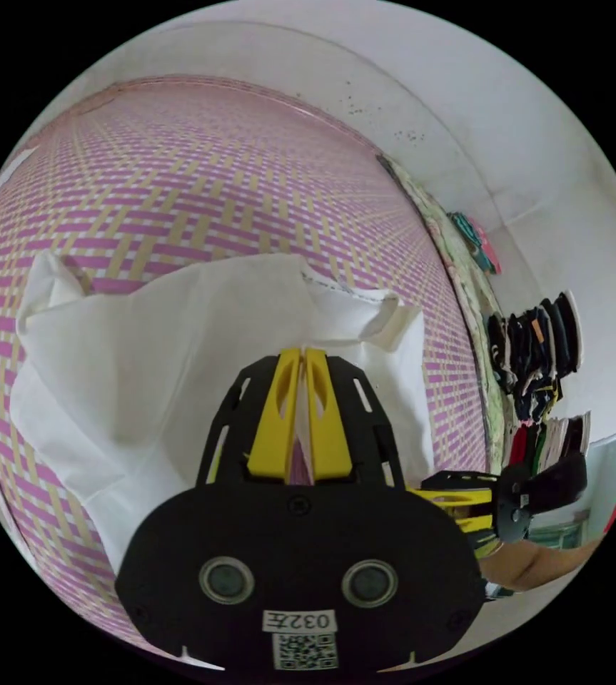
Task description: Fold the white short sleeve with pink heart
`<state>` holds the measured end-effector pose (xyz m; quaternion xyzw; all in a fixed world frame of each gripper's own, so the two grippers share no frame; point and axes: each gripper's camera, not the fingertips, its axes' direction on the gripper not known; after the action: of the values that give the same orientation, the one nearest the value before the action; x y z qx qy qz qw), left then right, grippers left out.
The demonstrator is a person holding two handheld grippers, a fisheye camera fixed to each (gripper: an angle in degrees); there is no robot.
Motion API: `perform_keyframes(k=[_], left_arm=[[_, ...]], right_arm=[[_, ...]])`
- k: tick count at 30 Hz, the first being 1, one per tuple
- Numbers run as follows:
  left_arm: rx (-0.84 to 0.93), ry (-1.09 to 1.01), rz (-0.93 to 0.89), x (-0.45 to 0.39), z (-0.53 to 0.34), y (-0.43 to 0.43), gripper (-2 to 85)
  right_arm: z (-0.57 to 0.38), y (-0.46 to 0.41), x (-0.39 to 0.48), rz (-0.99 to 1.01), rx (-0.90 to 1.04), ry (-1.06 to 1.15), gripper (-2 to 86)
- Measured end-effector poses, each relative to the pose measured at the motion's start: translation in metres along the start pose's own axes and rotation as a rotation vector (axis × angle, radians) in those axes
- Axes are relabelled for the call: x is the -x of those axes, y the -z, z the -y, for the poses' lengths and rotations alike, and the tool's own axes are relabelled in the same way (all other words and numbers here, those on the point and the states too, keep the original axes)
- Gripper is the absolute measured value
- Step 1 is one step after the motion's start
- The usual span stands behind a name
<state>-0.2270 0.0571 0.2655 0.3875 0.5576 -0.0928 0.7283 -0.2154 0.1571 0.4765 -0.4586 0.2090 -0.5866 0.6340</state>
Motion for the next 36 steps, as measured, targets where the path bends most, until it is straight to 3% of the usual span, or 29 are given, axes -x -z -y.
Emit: perform_keyframes(k=[3, 7, 10, 13, 16, 20, 22, 25, 32, 36], left_arm=[[0.066, 0.047, -0.012, 0.019, -0.013, -0.009, -0.3], [-0.044, 0.019, -0.081, 0.026, -0.05, 0.033, -0.7], [-0.023, 0.004, -0.166, 0.024, -0.08, 0.044, -1.4], [0.064, -0.069, -0.226, 0.006, -0.11, 0.038, -1.4], [0.201, -0.114, -0.131, -0.006, -0.136, 0.02, -1.3], [0.171, -0.087, -0.144, 0.005, -0.164, 0.032, -1.0], [0.092, -0.081, -0.194, 0.012, -0.178, 0.057, -1.0], [-0.007, -0.022, -0.263, 0.041, -0.214, 0.11, -0.7], [0.038, 0.173, -0.01, 0.12, -0.374, 0.227, 4.7], [0.039, 0.255, 0.024, 0.134, -0.452, 0.267, 6.7]], right_arm=[[-0.007, -0.011, -0.013, 0.16, 0.08, -0.059, 7.6], [-0.017, 0.03, -0.056, -0.018, -0.066, -0.283, 6.2], [-0.013, 0.036, -0.103, -0.11, -0.072, -0.415, 5.2], [-0.001, 0.02, -0.147, -0.072, -0.024, -0.473, 4.5], [0.008, 0.001, -0.177, -0.155, 0.098, -0.521, 0.6], [0.012, 0.002, -0.194, -0.055, 0.104, -0.551, 2.0], [0.017, 0.01, -0.186, -0.081, 0.114, -0.549, 3.9], [0.022, 0.048, -0.151, -0.147, -0.039, -0.542, 5.3], [0.073, 0.048, -0.031, 0.117, -0.062, -0.266, 6.5], [0.127, 0.017, 0.039, 0.219, 0.002, -0.121, 8.0]])
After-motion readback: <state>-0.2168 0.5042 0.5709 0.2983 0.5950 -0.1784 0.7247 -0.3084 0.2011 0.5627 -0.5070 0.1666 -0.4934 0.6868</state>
